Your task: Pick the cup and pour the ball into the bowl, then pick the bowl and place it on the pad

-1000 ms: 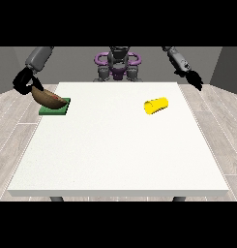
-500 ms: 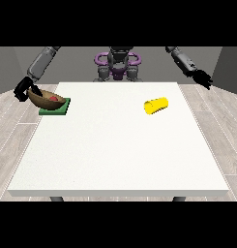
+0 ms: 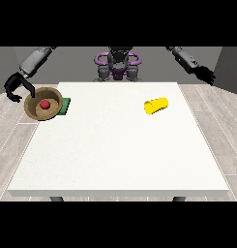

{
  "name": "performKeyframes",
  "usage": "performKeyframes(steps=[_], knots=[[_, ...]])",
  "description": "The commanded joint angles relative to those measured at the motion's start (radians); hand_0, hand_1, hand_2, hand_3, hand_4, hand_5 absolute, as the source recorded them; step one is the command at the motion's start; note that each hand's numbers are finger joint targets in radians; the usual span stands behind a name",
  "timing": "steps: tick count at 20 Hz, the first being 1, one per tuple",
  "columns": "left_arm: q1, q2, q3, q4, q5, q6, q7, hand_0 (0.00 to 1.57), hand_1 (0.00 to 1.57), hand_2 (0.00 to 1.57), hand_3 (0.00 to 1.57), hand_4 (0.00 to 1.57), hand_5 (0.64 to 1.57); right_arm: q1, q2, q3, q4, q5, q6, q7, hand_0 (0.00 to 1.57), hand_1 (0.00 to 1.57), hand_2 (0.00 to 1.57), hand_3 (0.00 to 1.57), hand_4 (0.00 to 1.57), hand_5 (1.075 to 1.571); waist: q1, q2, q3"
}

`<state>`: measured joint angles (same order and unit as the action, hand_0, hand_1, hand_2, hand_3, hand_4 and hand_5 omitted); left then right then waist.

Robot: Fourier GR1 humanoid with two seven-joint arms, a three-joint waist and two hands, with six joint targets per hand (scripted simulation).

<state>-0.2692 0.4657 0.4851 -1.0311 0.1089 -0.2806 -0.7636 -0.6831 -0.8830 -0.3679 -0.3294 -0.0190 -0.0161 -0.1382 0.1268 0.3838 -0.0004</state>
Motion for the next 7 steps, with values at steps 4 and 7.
performKeyframes(steps=[4, 7], knots=[[0.029, 0.020, 0.003, -0.021, 0.020, -0.023, 0.042, 0.00, 0.00, 0.00, 0.00, 0.88, 1.213, -0.036, -0.064, -0.031, 0.008, -0.037, 0.113, 0.056, 0.00, 0.00, 0.44, 0.00, 0.00, 1.295, -0.010, -0.041, 0.0011], [0.055, -0.046, -0.043, 0.044, -0.039, 0.025, 0.028, 0.00, 0.00, 0.00, 0.00, 0.88, 1.213, -0.050, 0.090, -0.025, -0.055, -0.072, 0.147, -0.016, 0.00, 0.00, 0.10, 0.37, 0.50, 1.371, -0.025, -0.145, -0.0008]])
